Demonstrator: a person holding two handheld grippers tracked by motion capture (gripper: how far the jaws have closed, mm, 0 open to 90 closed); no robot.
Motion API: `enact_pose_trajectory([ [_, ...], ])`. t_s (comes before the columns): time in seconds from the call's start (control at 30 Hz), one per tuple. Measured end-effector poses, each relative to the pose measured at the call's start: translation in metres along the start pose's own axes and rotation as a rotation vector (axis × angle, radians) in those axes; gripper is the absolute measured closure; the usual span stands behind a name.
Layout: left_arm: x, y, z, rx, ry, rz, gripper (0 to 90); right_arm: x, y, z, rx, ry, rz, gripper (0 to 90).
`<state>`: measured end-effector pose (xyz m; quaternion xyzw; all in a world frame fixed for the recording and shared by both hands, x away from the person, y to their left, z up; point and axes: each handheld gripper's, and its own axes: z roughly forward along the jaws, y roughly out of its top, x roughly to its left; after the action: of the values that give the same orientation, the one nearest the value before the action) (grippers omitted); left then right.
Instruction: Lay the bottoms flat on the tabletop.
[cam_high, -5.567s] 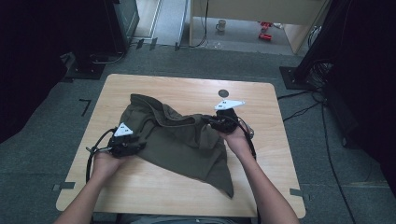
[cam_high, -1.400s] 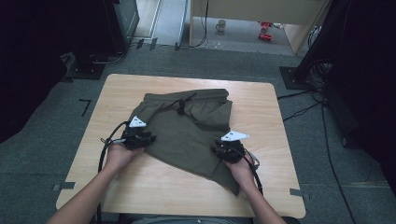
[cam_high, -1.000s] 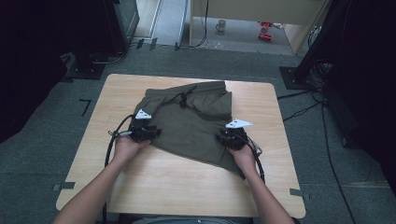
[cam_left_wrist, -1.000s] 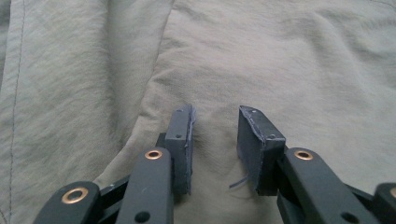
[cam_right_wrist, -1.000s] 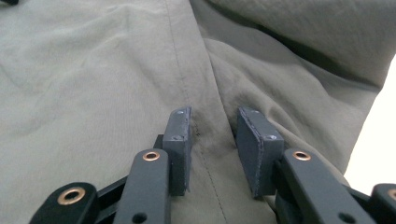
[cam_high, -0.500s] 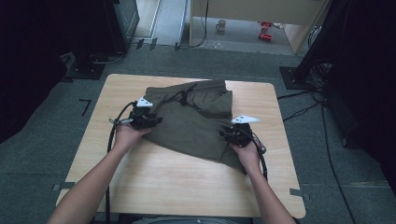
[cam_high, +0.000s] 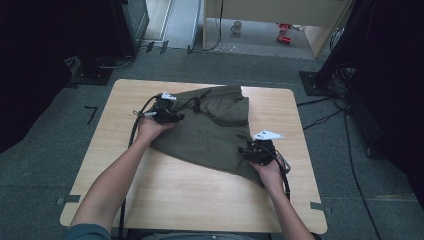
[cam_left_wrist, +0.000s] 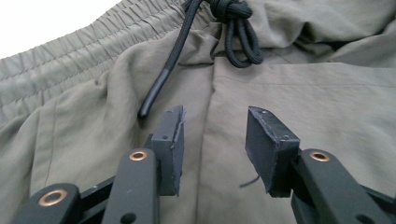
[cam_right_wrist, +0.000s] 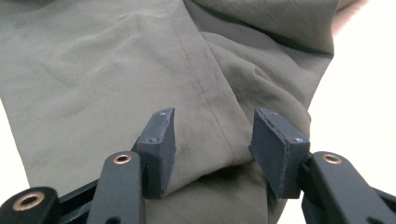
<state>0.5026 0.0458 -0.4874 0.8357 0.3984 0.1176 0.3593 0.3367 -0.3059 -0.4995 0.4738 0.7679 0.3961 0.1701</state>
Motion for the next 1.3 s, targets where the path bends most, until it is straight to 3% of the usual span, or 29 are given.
enact_pose_trajectory([
  [0.1,-0.001,0.003,0.009,-0.023,0.003,0.004,55.0,0.0,-0.001,-0.001,-0.006,-0.002,0.003,48.5],
  [0.2,-0.003,0.005,0.02,-0.006,-0.01,-0.016,53.4,-0.001,-0.003,0.001,-0.016,0.002,0.024,48.2],
  [0.37,-0.009,0.008,0.035,0.02,0.011,0.019,51.3,-0.001,-0.007,0.005,-0.012,-0.009,0.039,46.2],
  [0.53,-0.009,0.008,0.038,-0.001,0.021,0.042,49.8,-0.006,-0.007,0.013,0.005,-0.051,0.038,43.0],
  [0.63,-0.011,0.008,0.039,0.0,0.03,0.053,50.5,-0.006,-0.007,0.017,0.015,-0.05,0.037,43.4],
  [0.67,-0.013,0.008,0.038,0.002,0.035,0.077,54.8,-0.003,-0.007,0.021,0.024,-0.042,0.026,45.5],
  [0.73,-0.013,0.008,0.038,0.002,0.03,0.082,57.0,-0.001,-0.007,0.022,0.028,-0.037,0.019,45.9],
  [0.9,-0.015,0.008,0.036,0.017,0.014,0.083,73.8,0.002,-0.004,0.023,0.037,-0.026,-0.005,59.0],
  [0.93,-0.016,0.009,0.035,0.025,0.009,0.083,81.8,0.003,-0.002,0.022,0.036,-0.017,-0.017,66.7],
  [1.0,-0.017,0.01,0.031,0.036,0.009,0.094,85.2,0.004,-0.002,0.021,0.036,-0.015,-0.02,72.0],
  [1.1,-0.016,0.012,0.022,0.009,-0.025,0.077,88.8,0.006,0.001,0.016,0.022,-0.011,-0.028,81.5],
  [1.3,-0.015,0.014,0.0,-0.056,-0.083,0.056,89.9,0.01,0.008,0.004,-0.016,-0.009,-0.038,83.8],
])
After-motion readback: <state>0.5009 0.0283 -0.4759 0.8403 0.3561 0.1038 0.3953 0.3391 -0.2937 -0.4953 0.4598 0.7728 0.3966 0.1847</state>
